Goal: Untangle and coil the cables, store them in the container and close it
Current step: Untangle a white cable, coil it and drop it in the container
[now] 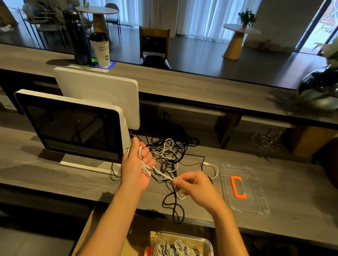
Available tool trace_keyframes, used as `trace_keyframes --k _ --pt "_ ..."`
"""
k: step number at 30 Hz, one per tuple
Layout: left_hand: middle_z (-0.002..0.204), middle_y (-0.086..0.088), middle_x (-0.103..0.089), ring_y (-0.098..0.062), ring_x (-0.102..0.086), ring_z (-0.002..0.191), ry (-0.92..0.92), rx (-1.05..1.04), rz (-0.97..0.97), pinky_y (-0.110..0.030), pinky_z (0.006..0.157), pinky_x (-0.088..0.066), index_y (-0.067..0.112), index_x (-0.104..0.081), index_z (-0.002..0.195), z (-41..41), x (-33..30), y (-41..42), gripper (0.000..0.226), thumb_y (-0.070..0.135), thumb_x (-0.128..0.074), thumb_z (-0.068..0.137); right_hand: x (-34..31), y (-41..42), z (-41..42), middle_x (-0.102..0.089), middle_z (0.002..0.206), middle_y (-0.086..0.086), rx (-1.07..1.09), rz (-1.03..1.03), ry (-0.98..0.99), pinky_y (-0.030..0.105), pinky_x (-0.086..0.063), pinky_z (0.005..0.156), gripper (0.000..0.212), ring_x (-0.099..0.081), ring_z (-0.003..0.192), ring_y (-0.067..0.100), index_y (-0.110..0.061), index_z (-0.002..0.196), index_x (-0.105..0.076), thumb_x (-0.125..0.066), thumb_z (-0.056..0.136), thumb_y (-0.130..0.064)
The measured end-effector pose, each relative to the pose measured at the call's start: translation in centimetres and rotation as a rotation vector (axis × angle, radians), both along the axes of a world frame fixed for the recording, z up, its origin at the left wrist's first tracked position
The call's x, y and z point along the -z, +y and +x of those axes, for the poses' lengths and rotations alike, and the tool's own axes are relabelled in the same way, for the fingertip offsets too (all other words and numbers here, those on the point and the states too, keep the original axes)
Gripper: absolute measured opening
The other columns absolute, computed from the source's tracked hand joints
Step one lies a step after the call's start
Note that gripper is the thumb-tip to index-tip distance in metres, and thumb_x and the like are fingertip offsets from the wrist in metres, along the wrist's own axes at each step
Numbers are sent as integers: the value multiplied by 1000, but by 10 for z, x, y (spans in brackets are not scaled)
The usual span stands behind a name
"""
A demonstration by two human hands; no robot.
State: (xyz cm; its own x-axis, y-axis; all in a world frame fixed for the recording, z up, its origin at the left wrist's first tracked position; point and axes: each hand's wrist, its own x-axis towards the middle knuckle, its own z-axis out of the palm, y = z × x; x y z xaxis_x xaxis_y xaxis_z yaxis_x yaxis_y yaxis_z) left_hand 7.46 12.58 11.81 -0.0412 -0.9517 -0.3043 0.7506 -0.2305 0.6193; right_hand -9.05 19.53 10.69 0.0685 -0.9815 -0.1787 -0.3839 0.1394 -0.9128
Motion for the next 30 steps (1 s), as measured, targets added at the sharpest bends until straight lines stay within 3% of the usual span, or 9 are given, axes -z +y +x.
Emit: trace_keyframes --k 3,6,11,16,18,21,25,28,30 --pt "58 5 -39 -6 -31 46 -78 -10 -49 -19 42 -27 17 -52 75 -7 -4 8 36 41 -50 101 -3 0 4 -74 93 4 8 -20 46 42 -53 85 23 -66 86 23 -35 104 -74 -55 97 -46" --pt "60 0 -51 -14 -55 57 -229 -53 -125 -27 63 -49 13 -54 77 -20 -7 16 35 36 -47 102 -13 1 11 -62 64 -10 19 -33 240 32 -48 84 60 -62 72 7 -16 108 -76 -34 100 -57" --pt "81 -10 -74 -23 -73 97 -292 -100 -226 -51 114 -37 14 -61 75 -36 -14 33 40 30 -41 105 -36 6 24 -52 56 -2 127 -204 571 36 -14 121 62 -56 70 3 -27 56 -49 -19 104 -52" --pt "104 -9 -76 -20 -69 110 -308 -111 -261 -49 114 -37 12 -62 86 -44 -14 44 37 36 -39 103 -41 12 37 -61 71 -7 89 -271 123 24 -42 67 40 -54 67 3 -35 79 -58 -31 108 -39" --pt "105 -4 -77 -20 -69 110 -391 -132 -294 -52 111 -41 5 -61 91 -49 -13 46 37 26 -36 107 -29 7 48 -62 83 -7 185 -246 -68 22 -44 67 34 -55 73 1 -28 89 -61 -33 108 -33" --pt "107 2 -76 -21 -66 116 -508 -177 -333 -56 110 -41 9 -69 92 -55 -8 48 38 15 -35 108 -10 -6 63 -59 85 -7 299 -172 -7 10 -41 61 31 -54 73 -7 -17 95 -61 -36 109 -28" --pt "112 -13 -72 -45 -60 113 -598 -126 -390 -63 100 -46 34 -74 108 -58 -1 48 34 34 -40 105 -11 -7 64 -63 78 -2 494 -170 -261 11 -43 54 34 -57 64 -3 -6 90 -62 -38 108 -23" --pt "117 -1 -72 -25 -66 113 -528 11 -369 -42 96 -53 34 -73 111 -60 -2 53 33 42 -43 100 -16 -1 61 -67 73 8 648 -239 -500 25 -49 54 35 -62 65 14 -2 84 -66 -46 105 -23" --pt "109 -3 -74 -19 -69 105 -440 108 -298 -31 84 -56 24 -74 111 -58 -2 51 31 28 -45 103 -15 1 54 -68 69 5 707 -354 -425 25 -48 54 31 -62 62 14 -5 80 -69 -53 102 -20"
